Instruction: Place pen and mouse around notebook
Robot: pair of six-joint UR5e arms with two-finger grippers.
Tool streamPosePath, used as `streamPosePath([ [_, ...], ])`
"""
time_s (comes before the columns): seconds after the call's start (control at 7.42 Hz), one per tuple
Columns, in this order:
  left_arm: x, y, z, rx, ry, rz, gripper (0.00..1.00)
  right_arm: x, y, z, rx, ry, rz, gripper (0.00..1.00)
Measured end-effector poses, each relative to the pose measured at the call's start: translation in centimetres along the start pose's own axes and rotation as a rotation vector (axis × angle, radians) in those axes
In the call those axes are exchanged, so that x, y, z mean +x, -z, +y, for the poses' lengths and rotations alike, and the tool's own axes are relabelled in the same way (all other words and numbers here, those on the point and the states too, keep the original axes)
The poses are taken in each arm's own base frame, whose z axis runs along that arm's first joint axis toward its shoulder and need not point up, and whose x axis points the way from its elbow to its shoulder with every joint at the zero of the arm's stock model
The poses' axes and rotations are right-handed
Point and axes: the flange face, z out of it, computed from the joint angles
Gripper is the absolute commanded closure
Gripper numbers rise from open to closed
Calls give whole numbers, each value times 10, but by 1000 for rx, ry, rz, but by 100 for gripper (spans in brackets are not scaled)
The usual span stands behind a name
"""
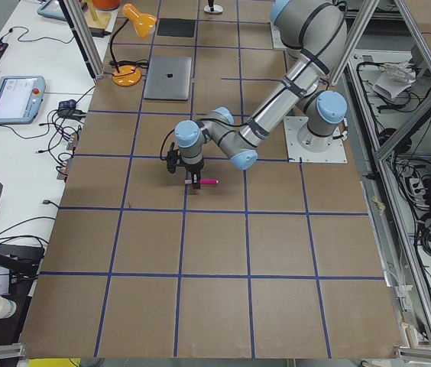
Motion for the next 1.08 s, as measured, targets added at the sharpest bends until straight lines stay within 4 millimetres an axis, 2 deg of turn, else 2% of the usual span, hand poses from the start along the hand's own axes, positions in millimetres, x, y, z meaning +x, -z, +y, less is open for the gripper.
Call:
streamPosePath([
  [0.13,-1,-2,-1,-3,-14,0,49,2,-4,0,-5,-5,-6,24],
  [0.27,-1,-3,-2,-5,-21,2,65,2,-5,0,-8,-6,-9,46],
  [0.4,-1,-4,-2,-5,-25,3,97,3,-6,1,-12,-6,-10,57],
  [0.67,-2,-4,-4,8,-26,-5,100,3,-5,1,-16,-5,-13,71],
  [0.81,-4,-2,-5,22,-25,-15,100,4,3,-1,-3,-6,-6,72],
  [1.08,-5,6,-3,29,-15,-38,100,6,37,-18,61,-7,23,72],
])
